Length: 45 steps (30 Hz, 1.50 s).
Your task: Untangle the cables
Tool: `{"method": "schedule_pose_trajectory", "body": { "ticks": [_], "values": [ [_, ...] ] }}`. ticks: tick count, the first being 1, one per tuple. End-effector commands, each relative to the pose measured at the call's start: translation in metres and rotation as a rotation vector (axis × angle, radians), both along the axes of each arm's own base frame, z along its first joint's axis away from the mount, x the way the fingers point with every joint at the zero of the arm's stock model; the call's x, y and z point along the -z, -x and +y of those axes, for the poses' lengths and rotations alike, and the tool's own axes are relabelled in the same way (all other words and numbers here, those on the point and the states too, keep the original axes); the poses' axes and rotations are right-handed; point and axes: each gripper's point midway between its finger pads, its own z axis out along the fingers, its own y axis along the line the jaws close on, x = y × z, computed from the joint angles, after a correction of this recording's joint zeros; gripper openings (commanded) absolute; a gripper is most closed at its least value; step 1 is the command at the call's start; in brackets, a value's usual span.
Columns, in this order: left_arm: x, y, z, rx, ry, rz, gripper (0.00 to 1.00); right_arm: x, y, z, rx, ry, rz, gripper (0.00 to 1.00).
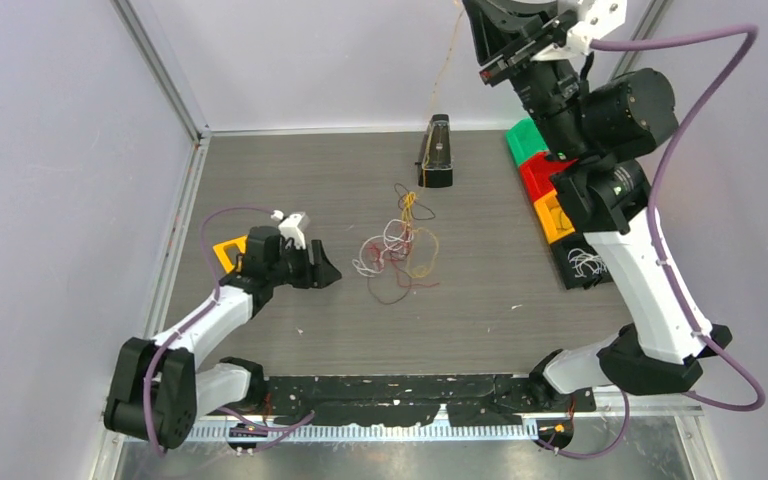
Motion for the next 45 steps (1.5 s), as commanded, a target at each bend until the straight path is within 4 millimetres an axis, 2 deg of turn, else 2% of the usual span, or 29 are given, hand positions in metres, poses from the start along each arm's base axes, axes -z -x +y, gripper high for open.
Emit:
{"method": "schedule_pose_trajectory", "body": {
  "ticks": [1,2,5,7,10,12,14,16,17,19,21,23,26,28,30,31,32,33,34,35,36,37,38,39,40,41,43,45],
  "values": [
    [-0.079,-0.006,-0.030,0.177,0.172,-0.322,0.72,0.006,0.021,0.006,-0.100,0.035,0.001,0.05],
    [-0.103,-0.008,-0.037,0.215,0.190,-0.419,0.83,0.015,0.023,0.014,-0.143,0.060,0.024,0.05],
    [-0.164,-0.009,-0.063,0.333,0.202,-0.606,0.99,0.044,0.028,0.031,-0.252,0.075,0.116,0.05],
    [-0.188,-0.010,-0.084,0.383,0.250,-0.642,1.00,0.051,0.031,0.040,-0.295,0.079,0.135,0.05],
    [-0.202,-0.009,-0.122,0.445,0.295,-0.672,0.99,0.048,0.033,0.047,-0.319,0.073,0.129,0.05],
    [-0.197,-0.010,-0.145,0.483,0.318,-0.660,0.99,0.038,0.036,0.047,-0.325,0.062,0.112,0.06],
    [-0.187,-0.019,-0.158,0.460,0.309,-0.640,0.98,0.031,0.038,0.047,-0.331,0.052,0.106,0.05],
    [-0.179,-0.030,-0.169,0.450,0.316,-0.610,0.83,0.024,0.041,0.047,-0.337,0.043,0.100,0.05],
    [-0.168,-0.040,-0.170,0.413,0.291,-0.569,0.71,0.022,0.040,0.045,-0.328,0.034,0.101,0.05],
    [-0.132,-0.061,-0.156,0.302,0.224,-0.439,0.46,0.009,0.042,0.035,-0.300,0.008,0.081,0.06],
    [-0.097,-0.074,-0.130,0.197,0.194,-0.329,0.20,-0.009,0.047,0.021,-0.256,-0.025,0.046,0.05],
    [-0.059,-0.074,-0.101,0.121,0.148,-0.205,0.09,-0.025,0.050,0.006,-0.209,-0.056,0.015,0.05],
    [-0.021,-0.056,-0.074,0.086,0.100,-0.058,0.07,-0.045,0.053,-0.016,-0.136,-0.087,-0.032,0.05],
    [-0.005,-0.043,-0.061,0.059,0.081,0.010,0.08,-0.046,0.049,-0.026,-0.095,-0.093,-0.036,0.05],
    [0.000,-0.031,-0.053,0.062,0.078,0.050,0.24,-0.042,0.043,-0.035,-0.052,-0.092,-0.021,0.05],
    [-0.003,-0.027,-0.051,0.073,0.080,0.050,0.30,-0.031,0.034,-0.036,-0.029,-0.069,0.008,0.05],
    [-0.008,-0.024,-0.050,0.091,0.082,0.032,0.28,-0.021,0.031,-0.038,-0.014,-0.044,0.037,0.05],
    [-0.016,-0.021,-0.048,0.111,0.080,-0.003,0.19,0.006,0.013,-0.034,0.021,0.013,0.089,0.05],
    [-0.027,-0.019,-0.047,0.142,0.071,-0.062,0.09,0.022,0.015,-0.040,0.036,0.043,0.120,0.05],
    [-0.039,-0.017,-0.047,0.177,0.069,-0.126,0.01,0.071,0.000,-0.040,0.062,0.122,0.210,0.05],
    [-0.054,-0.014,-0.049,0.221,0.074,-0.195,0.00,0.110,-0.005,-0.036,0.046,0.205,0.288,0.05],
    [-0.065,-0.010,-0.051,0.267,0.077,-0.251,0.00,0.174,-0.015,-0.040,0.069,0.303,0.397,0.05],
    [-0.075,-0.007,-0.052,0.303,0.076,-0.293,0.00,0.215,-0.015,-0.039,0.048,0.377,0.475,0.05],
    [-0.082,-0.005,-0.052,0.327,0.068,-0.323,0.00,0.276,-0.017,-0.045,0.054,0.471,0.572,0.06],
    [-0.087,-0.004,-0.051,0.337,0.061,-0.341,0.00,0.311,-0.011,-0.046,0.028,0.528,0.641,0.05],
    [-0.088,-0.003,-0.050,0.344,0.053,-0.351,0.00,0.355,-0.008,-0.051,0.020,0.588,0.713,0.05],
    [-0.089,-0.002,-0.049,0.358,0.035,-0.363,0.00,0.412,0.003,-0.052,-0.034,0.705,0.814,0.06],
    [-0.088,-0.002,-0.047,0.368,0.012,-0.364,0.00,0.453,0.009,-0.056,-0.061,0.803,0.906,0.05]
  ]
}}
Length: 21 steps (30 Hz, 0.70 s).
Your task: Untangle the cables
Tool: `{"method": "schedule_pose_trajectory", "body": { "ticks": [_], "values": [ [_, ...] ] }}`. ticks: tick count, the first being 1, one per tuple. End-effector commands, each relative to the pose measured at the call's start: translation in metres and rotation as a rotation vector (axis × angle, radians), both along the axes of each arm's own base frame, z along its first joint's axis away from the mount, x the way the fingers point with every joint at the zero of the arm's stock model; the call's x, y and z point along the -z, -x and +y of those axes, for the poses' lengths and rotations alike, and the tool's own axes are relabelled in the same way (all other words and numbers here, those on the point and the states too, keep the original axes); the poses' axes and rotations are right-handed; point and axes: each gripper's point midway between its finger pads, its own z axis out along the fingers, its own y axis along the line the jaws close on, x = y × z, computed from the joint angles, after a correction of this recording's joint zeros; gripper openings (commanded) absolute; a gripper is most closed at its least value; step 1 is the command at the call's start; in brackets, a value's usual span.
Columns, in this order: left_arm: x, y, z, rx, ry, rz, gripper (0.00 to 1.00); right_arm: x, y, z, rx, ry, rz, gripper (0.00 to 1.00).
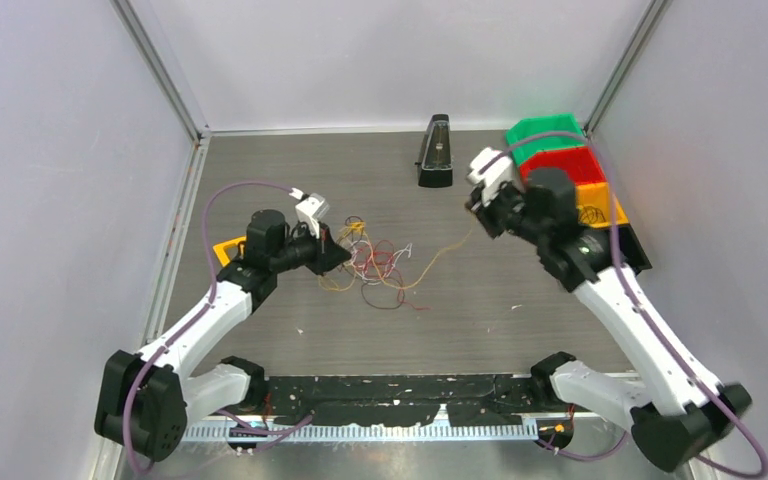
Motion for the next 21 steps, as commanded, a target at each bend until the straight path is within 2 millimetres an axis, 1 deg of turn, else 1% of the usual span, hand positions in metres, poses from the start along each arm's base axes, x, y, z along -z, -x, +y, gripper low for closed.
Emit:
{"method": "schedule_pose_trajectory", "body": {
  "ticks": [1,2,3,4,5,6,7,8,9,10,11,12,13,14,15,16,17,18,19,20,21],
  "values": [
    [-0.002,0.004,0.003,0.078,-0.074,-0.058,0.00,0.120,0.023,-0.001,-0.148,0.247,0.305,0.08],
    [-0.002,0.006,0.003,0.097,-0.083,-0.074,0.00,0.131,0.023,-0.002,-0.172,0.284,0.337,0.28],
    [-0.003,0.008,0.002,0.115,-0.083,-0.088,0.00,0.140,0.032,-0.001,-0.219,0.298,0.389,0.42],
    [-0.005,0.009,0.001,0.129,-0.078,-0.105,0.00,0.137,0.036,0.007,-0.270,0.275,0.413,0.69],
    [-0.008,0.010,-0.001,0.142,-0.070,-0.120,0.00,0.135,0.041,0.011,-0.295,0.253,0.439,0.80],
    [-0.012,0.014,-0.005,0.171,-0.047,-0.130,0.00,0.129,0.041,0.019,-0.322,0.221,0.447,0.94],
    [-0.017,0.015,-0.008,0.188,-0.025,-0.138,0.00,0.118,0.047,0.033,-0.379,0.142,0.457,0.98],
    [-0.020,0.017,-0.010,0.194,-0.007,-0.129,0.00,0.105,0.052,0.049,-0.456,0.066,0.466,0.98],
    [-0.025,0.016,-0.013,0.195,0.013,-0.136,0.00,0.093,0.051,0.061,-0.467,-0.011,0.481,0.96],
    [-0.028,0.016,-0.015,0.200,0.028,-0.138,0.00,0.084,0.053,0.074,-0.516,-0.075,0.500,0.94],
    [-0.031,0.016,-0.016,0.205,0.043,-0.136,0.00,0.070,0.048,0.088,-0.523,-0.152,0.500,0.92],
    [-0.034,0.017,-0.018,0.209,0.057,-0.136,0.00,0.069,0.047,0.097,-0.542,-0.189,0.519,0.91],
    [-0.036,0.017,-0.019,0.210,0.069,-0.136,0.00,0.057,0.043,0.111,-0.557,-0.249,0.501,0.90],
    [-0.038,0.017,-0.021,0.208,0.082,-0.127,0.00,0.062,0.042,0.118,-0.563,-0.269,0.520,0.89],
    [-0.041,0.017,-0.022,0.208,0.098,-0.119,0.00,0.059,0.039,0.132,-0.582,-0.307,0.522,0.89],
    [-0.044,0.018,-0.024,0.211,0.114,-0.112,0.00,0.058,0.037,0.140,-0.598,-0.325,0.508,0.89],
    [-0.046,0.019,-0.025,0.213,0.126,-0.103,0.00,0.064,0.040,0.151,-0.613,-0.332,0.548,0.89],
    [-0.047,0.019,-0.025,0.210,0.134,-0.099,0.00,0.063,0.042,0.160,-0.635,-0.336,0.542,0.89],
    [-0.048,0.020,-0.026,0.209,0.139,-0.097,0.00,0.067,0.039,0.166,-0.636,-0.342,0.562,0.90],
    [-0.049,0.021,-0.026,0.211,0.141,-0.094,0.00,0.062,0.039,0.173,-0.647,-0.360,0.556,0.90],
    [-0.049,0.023,-0.026,0.215,0.146,-0.094,0.00,0.063,0.035,0.178,-0.648,-0.370,0.561,0.90]
  ]
}}
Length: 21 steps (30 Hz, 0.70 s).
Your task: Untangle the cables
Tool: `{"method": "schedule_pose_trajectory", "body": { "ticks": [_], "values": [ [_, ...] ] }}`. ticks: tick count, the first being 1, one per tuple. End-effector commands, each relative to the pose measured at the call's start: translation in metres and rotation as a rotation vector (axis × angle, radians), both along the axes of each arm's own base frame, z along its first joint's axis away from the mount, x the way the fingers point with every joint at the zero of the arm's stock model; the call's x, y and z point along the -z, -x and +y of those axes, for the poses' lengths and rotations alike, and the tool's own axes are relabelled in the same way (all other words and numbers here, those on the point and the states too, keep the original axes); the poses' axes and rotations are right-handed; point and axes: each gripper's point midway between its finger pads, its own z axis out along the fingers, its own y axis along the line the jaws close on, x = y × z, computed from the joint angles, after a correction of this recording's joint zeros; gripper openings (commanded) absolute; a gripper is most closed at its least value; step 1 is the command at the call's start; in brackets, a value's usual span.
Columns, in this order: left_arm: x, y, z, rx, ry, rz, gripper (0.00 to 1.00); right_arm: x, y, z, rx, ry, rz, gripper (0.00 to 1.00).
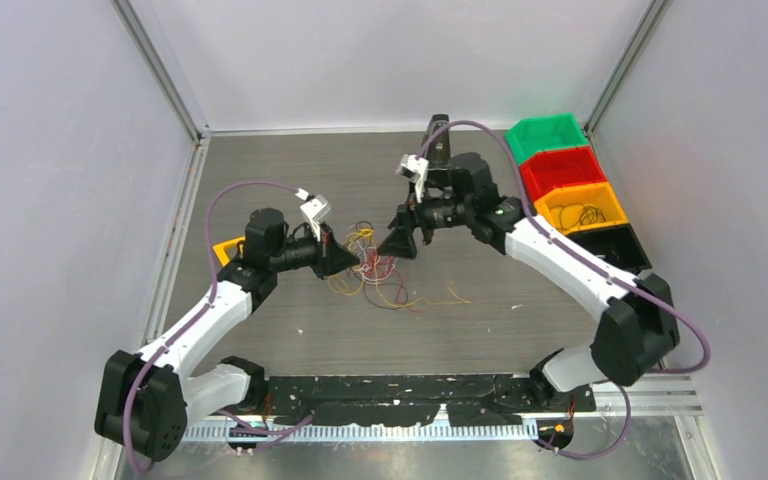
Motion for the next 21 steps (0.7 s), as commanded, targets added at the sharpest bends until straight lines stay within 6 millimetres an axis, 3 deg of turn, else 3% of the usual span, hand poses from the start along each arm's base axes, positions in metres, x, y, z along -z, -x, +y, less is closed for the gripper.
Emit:
{"method": "schedule_pose_trajectory", "body": {
  "ticks": [1,4,6,7,8,9,11,16,21],
  "values": [
    [-0.032,0.002,-0.009,0.035,0.082,-0.055,0.00,-0.038,-0.005,0.039,-0.041,-0.177,0.005,0.90],
    [-0.034,0.006,-0.011,0.031,0.101,-0.034,0.00,-0.044,-0.009,0.056,-0.057,-0.225,0.009,0.88],
    [-0.037,0.009,-0.012,0.032,0.113,-0.023,0.00,-0.041,-0.007,0.067,-0.079,-0.224,0.008,0.77],
    [-0.038,0.010,-0.012,0.032,0.117,-0.019,0.00,-0.036,-0.008,0.070,-0.083,-0.220,0.009,0.56],
    [-0.039,0.012,-0.012,0.035,0.116,-0.018,0.00,-0.034,-0.009,0.071,-0.082,-0.217,0.007,0.44],
    [-0.039,0.013,-0.009,0.026,0.108,-0.017,0.00,-0.030,-0.011,0.068,-0.078,-0.204,0.004,0.24],
    [-0.037,0.018,-0.002,0.017,0.098,-0.010,0.02,-0.027,-0.013,0.060,-0.065,-0.188,-0.014,0.08],
    [-0.044,0.041,0.019,0.066,-0.024,-0.105,0.46,-0.022,-0.005,0.042,-0.078,-0.141,-0.115,0.06],
    [-0.085,0.032,0.033,0.048,-0.120,-0.400,0.55,-0.025,0.008,0.036,-0.106,-0.110,-0.182,0.06]
  ]
}}
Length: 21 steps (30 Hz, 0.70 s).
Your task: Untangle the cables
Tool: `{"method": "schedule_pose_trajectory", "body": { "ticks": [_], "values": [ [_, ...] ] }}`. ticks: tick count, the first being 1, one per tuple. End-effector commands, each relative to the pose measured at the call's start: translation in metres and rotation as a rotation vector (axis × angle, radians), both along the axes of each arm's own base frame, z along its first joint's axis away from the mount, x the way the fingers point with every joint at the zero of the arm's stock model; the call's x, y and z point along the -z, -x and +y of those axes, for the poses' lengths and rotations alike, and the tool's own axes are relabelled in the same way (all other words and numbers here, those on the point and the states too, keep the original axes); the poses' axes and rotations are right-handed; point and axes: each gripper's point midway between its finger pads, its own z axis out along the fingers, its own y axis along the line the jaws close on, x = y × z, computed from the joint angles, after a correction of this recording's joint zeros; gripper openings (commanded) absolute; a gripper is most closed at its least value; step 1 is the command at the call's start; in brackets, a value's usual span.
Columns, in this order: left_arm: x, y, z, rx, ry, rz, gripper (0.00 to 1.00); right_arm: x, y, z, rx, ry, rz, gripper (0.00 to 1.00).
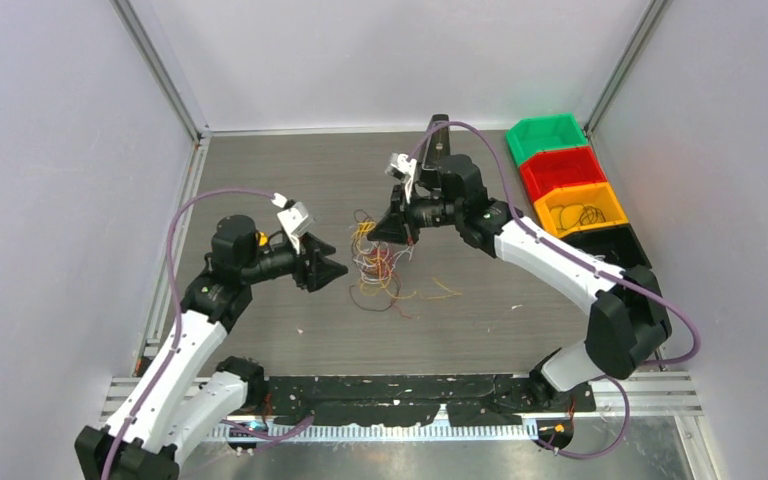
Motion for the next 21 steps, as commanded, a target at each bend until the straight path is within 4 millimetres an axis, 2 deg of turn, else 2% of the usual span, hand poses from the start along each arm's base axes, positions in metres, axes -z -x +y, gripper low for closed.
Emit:
{"method": "schedule_pose_trajectory", "body": {
  "ticks": [1,3,6,10,14,18,21],
  "values": [
    [-0.045,-0.003,0.010,0.044,-0.097,-0.304,0.56,-0.023,0.015,-0.005,-0.045,-0.010,-0.166,0.05],
    [-0.062,-0.006,0.004,0.072,-0.098,-0.358,0.54,-0.023,0.021,-0.004,-0.058,0.006,-0.199,0.05],
    [-0.072,-0.013,-0.007,0.100,-0.108,-0.370,0.45,-0.019,0.023,-0.003,-0.054,0.025,-0.223,0.05],
    [-0.069,-0.014,-0.019,0.157,-0.134,-0.419,0.36,-0.020,0.023,-0.001,-0.047,0.027,-0.224,0.05],
    [-0.064,-0.004,-0.025,0.226,-0.125,-0.413,0.36,-0.022,0.022,-0.001,-0.041,0.025,-0.221,0.06],
    [-0.063,0.005,-0.021,0.232,-0.121,-0.430,0.36,-0.021,0.022,-0.003,-0.035,0.030,-0.224,0.05],
    [-0.059,0.021,-0.017,0.281,-0.116,-0.450,0.35,-0.020,0.024,-0.004,-0.034,0.033,-0.223,0.05]
  ]
}}
